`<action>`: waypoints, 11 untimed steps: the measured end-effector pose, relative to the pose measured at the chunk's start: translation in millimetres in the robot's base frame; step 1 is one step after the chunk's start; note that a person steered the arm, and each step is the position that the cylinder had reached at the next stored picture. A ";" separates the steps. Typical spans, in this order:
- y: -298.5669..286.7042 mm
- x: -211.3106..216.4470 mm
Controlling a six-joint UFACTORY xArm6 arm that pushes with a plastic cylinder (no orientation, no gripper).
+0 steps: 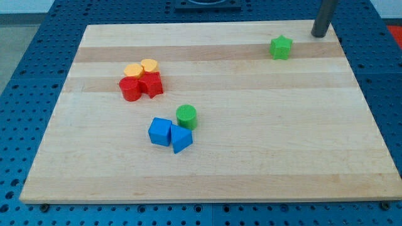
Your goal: Move the green star top diagonally to the green circle
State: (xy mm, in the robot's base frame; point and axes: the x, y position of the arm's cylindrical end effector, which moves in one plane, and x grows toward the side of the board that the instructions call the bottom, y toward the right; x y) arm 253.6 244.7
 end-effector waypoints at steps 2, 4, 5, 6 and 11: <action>-69.7 44.7; -87.3 22.9; -116.8 31.4; -132.9 72.3; -152.8 95.1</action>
